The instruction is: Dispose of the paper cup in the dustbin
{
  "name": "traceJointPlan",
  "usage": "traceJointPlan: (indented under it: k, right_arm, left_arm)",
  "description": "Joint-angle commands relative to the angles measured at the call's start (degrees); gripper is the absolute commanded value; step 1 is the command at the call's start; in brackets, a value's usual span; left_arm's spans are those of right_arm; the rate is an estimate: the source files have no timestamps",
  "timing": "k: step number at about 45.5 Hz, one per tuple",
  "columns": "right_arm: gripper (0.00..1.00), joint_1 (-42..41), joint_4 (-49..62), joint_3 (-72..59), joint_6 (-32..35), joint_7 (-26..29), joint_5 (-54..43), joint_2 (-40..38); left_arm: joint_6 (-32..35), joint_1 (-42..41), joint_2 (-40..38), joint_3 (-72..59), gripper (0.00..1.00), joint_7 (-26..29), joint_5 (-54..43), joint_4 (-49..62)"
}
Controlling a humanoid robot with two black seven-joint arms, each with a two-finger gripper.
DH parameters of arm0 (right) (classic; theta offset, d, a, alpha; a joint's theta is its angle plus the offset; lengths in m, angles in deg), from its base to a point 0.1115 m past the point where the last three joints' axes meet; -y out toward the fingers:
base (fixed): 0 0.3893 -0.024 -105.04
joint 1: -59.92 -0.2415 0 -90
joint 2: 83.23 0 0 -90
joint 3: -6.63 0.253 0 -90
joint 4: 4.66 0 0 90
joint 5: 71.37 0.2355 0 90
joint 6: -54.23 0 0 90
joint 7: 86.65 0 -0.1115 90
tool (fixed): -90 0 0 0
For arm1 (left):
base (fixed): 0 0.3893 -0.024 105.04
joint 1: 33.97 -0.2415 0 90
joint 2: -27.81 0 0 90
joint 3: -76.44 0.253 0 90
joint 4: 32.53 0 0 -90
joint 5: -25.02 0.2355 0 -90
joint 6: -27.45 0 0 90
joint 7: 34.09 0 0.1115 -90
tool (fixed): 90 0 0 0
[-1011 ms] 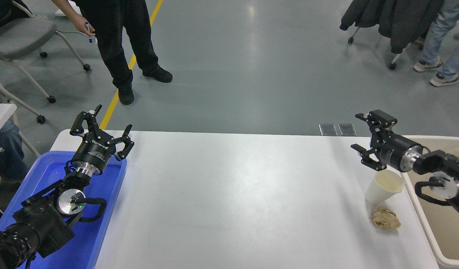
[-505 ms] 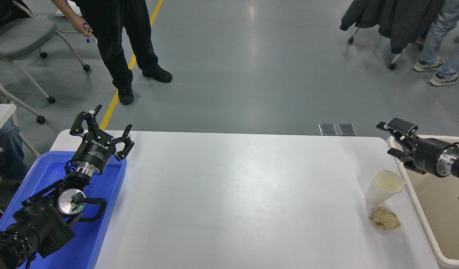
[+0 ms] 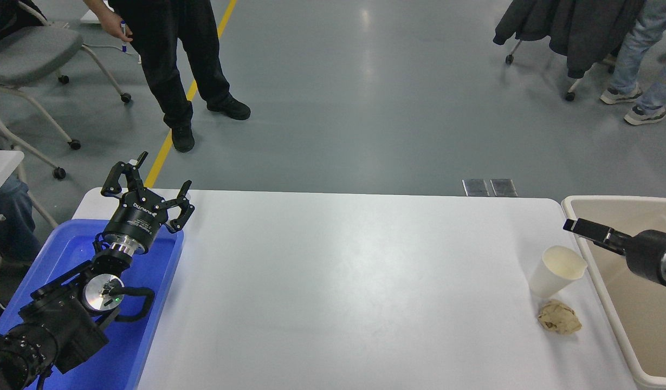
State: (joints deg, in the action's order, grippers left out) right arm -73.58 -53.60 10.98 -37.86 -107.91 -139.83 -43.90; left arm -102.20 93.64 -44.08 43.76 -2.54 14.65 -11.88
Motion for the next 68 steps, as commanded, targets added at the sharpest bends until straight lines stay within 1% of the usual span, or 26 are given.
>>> traceJointPlan:
  k: [1, 11, 25, 38, 44, 52, 63, 68]
  right_arm:
    - [1.00, -1.06, 2.89, -6.89, -4.51, -2.12, -2.64, 1.54]
    - [1.00, -1.06, 8.95, -7.15, -4.51, -3.62, -2.64, 4.88]
    - [1.00, -1.06, 9.66, -9.79, -4.60, -4.41, -2.55, 7.25]
    - [1.00, -1.15, 15.63, -9.79, -4.60, -5.46, -2.47, 12.00]
    - [0.96, -1.06, 16.51, -9.79, -4.60, -5.55, -2.20, 13.06]
    - [0.87, -1.06, 19.50, -9.79, -4.60, -5.64, -2.11, 14.90]
    - [0.86, -1.15, 19.68, -9.88, -4.68, -5.64, -2.11, 14.82]
    - [0.81, -1.06, 19.77, -10.05, -4.60, -5.64, -2.11, 14.82]
  left_arm:
    - [0.01, 0.00, 0.00, -0.02, 1.00, 0.00, 0.00, 0.00]
    - [0.01, 0.00, 0.00, -0.02, 1.00, 0.00, 0.00, 0.00]
    - [0.01, 0.00, 0.00, -0.02, 1.00, 0.00, 0.00, 0.00]
    - [0.01, 0.00, 0.00, -0.02, 1.00, 0.00, 0.00, 0.00]
    - [0.01, 0.00, 0.00, -0.02, 1.00, 0.00, 0.00, 0.00]
    - [0.01, 0.00, 0.00, -0.02, 1.00, 0.00, 0.00, 0.00]
    - [0.01, 0.00, 0.00, -0.02, 1.00, 0.00, 0.00, 0.00]
    - [0.01, 0.00, 0.00, -0.02, 1.00, 0.00, 0.00, 0.00]
